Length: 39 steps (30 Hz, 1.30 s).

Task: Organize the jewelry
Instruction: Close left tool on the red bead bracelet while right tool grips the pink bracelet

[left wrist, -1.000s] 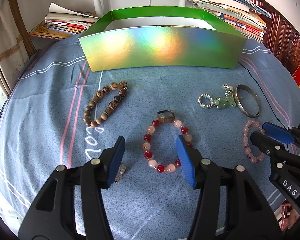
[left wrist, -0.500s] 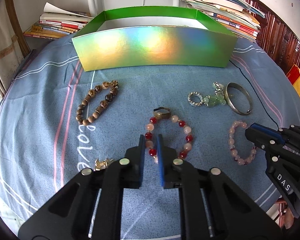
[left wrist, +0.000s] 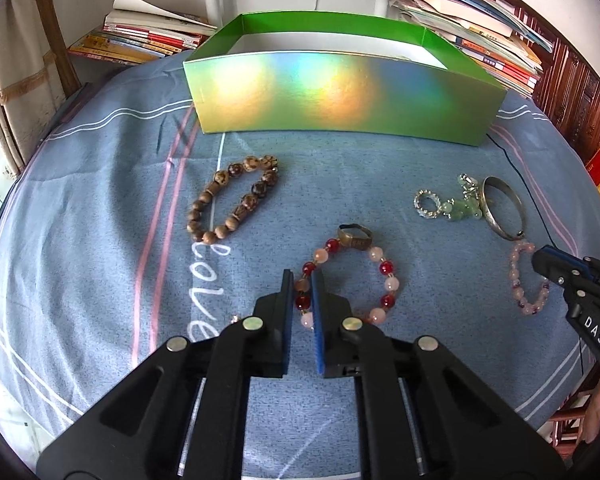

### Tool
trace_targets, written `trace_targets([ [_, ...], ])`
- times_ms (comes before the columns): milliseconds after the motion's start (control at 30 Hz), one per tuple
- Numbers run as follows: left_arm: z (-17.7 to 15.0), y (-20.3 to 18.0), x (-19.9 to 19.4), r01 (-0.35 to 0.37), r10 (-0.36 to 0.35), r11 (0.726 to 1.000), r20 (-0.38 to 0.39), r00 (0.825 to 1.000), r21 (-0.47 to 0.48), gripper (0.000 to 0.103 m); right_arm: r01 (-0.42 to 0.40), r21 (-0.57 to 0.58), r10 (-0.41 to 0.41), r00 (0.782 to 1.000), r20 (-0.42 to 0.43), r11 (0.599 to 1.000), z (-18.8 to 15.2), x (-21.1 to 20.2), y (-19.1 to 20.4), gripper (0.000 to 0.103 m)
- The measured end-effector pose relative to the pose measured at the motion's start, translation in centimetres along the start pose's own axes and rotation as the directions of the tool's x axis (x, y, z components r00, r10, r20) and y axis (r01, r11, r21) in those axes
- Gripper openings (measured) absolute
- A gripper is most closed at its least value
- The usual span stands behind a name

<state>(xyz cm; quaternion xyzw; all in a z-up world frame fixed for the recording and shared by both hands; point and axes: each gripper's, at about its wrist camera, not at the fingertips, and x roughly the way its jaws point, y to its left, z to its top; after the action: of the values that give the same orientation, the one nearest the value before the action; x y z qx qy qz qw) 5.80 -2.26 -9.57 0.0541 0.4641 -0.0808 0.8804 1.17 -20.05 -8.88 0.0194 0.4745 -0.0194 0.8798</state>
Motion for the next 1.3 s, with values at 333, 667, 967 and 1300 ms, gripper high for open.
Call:
trace_targets([
  [333, -0.2, -0.2, 0.0, -0.008, 0.008, 1.0, 0.003, 1.0, 0.009, 0.03, 0.007, 0.013, -0.007, 1.0, 0.001, 1.0, 0.0, 0.0, -0.2, 0.027],
  [667, -0.1, -0.3, 0.0, -0.004, 0.004, 1.0, 0.003, 1.0, 0.015, 0.034, -0.012, -0.013, 0.012, 1.0, 0.003, 1.0, -0.1, 0.0, 0.7, 0.027],
  [967, -0.3, -0.2, 0.0, 0.023, -0.024, 0.999, 0.005, 1.0, 0.032, 0.034, -0.003, -0.021, 0.003, 1.0, -0.002, 1.0, 0.1, 0.1, 1.0, 0.028],
  [1300, 0.0, -0.2, 0.1, 0.041, -0.041, 0.999, 0.001, 0.999, 0.023, 0.015, -0.029, -0.041, 0.03, 0.999, 0.018, 0.999, -0.2, 0.0, 1.2, 0.008],
])
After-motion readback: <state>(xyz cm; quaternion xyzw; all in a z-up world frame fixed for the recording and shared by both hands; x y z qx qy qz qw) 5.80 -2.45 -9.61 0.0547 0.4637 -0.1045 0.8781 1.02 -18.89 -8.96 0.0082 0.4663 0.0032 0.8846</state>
